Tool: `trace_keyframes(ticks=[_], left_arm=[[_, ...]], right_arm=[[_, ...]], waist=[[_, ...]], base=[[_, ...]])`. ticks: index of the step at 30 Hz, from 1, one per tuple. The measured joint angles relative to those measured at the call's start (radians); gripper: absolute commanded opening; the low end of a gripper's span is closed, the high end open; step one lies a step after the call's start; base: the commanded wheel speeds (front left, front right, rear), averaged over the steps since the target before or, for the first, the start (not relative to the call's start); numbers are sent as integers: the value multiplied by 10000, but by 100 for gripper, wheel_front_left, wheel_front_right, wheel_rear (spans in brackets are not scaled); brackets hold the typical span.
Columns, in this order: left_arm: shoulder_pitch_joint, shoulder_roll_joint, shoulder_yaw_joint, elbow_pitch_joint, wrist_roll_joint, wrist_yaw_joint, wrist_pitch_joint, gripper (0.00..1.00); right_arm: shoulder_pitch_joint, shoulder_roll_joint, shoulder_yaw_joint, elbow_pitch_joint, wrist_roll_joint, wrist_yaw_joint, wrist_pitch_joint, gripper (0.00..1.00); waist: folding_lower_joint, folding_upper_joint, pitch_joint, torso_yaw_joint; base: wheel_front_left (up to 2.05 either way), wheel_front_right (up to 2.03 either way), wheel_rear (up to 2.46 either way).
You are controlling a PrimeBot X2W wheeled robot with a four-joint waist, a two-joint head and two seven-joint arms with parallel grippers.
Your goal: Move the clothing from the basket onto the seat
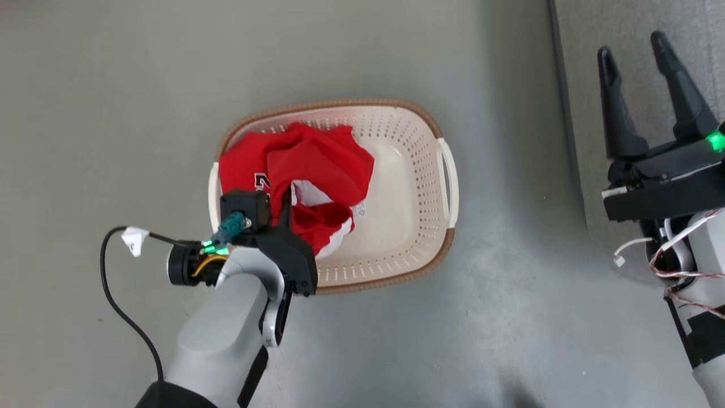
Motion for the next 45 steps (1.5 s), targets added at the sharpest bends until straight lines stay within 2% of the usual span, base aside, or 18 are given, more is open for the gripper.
trace_keyframes(ticks=[12,20,34,45], left_arm=[[1161,2,-69,-497,-288,-102,-336,0],[1953,8,518,-1124,-345,-190,-336,0],[3197,581,1624,-3216,650,-169,-336,0],[3829,955,2142,-5854,1778,-171,-337,0]], right_arm=[[1007,88,44,846,6,0,2,100],[1639,384,48,1156,6,0,2,100],[2456,761,65,1499,-4,0,2,100],[2998,1001,58,1609,-21,0,4,100]], waist=[[-1,0,-1713,305],[0,-1,-2857,568],[0,0,-4476,1017],[1,0,-5149,1213]], base=[[0,0,0],[0,0,0],[0,0,0],[0,0,0]])
